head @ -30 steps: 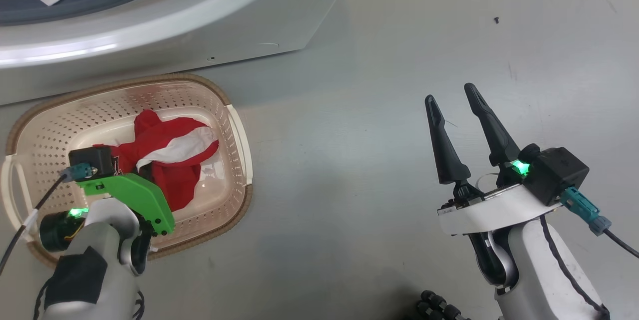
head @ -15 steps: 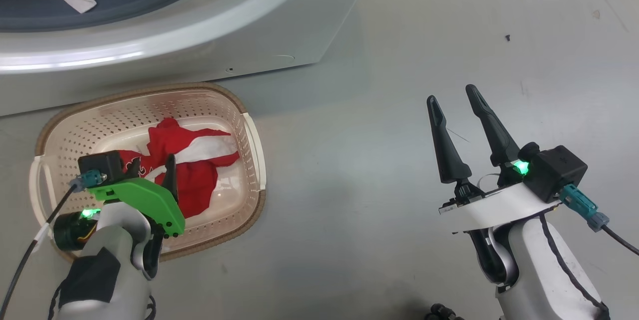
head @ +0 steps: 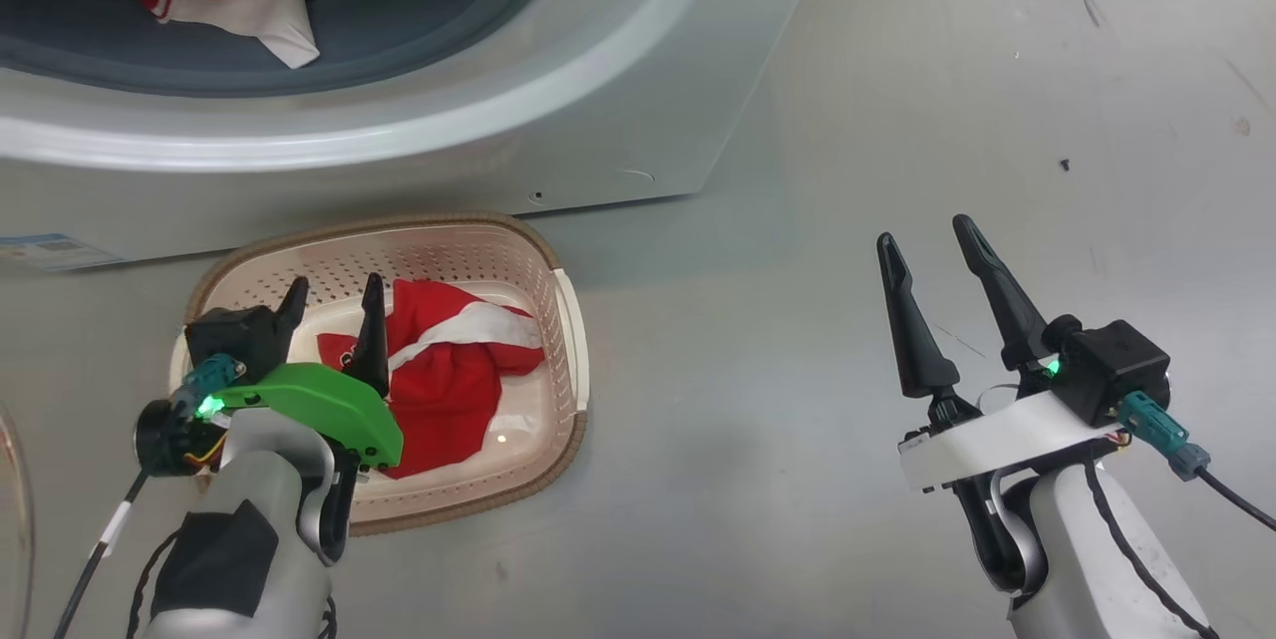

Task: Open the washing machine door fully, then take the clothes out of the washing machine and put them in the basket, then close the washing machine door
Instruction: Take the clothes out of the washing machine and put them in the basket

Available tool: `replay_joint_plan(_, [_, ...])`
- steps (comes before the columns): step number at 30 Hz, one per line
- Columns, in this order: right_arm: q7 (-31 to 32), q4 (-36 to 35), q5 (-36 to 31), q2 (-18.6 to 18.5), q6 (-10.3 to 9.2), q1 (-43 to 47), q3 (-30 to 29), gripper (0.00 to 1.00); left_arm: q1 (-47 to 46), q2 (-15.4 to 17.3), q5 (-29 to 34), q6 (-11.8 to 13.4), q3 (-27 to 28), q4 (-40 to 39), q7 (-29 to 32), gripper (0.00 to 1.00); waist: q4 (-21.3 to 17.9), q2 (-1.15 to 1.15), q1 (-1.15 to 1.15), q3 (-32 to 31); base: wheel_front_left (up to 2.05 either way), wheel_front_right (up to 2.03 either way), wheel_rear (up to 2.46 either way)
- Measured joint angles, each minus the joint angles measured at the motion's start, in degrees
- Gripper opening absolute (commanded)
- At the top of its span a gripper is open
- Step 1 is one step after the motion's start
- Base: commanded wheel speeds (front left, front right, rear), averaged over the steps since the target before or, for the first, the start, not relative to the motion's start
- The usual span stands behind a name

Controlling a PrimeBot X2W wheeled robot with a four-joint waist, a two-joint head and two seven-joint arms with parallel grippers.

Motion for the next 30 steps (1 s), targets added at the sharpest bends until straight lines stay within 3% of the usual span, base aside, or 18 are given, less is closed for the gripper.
replay_joint_plan(19, [0.0,3.13,-1.77,-0.23,0.02,6.09,-4.05,1.0,5.97,-0.03,5.79,1.42,-0.94,-17.7,-0.66,1.0,7.17,0.0,0.0,-12.46,0.0,0.0,0.0])
replay_joint_plan(30, [0.0,3.23,-2.41,-0.18,0.02,10.7,-4.65,1.0,16.56,0.11,7.01,2.45,-1.85,-24.73,-0.66,1.0,9.43,0.0,0.0,-20.39,0.0,0.0,0.0])
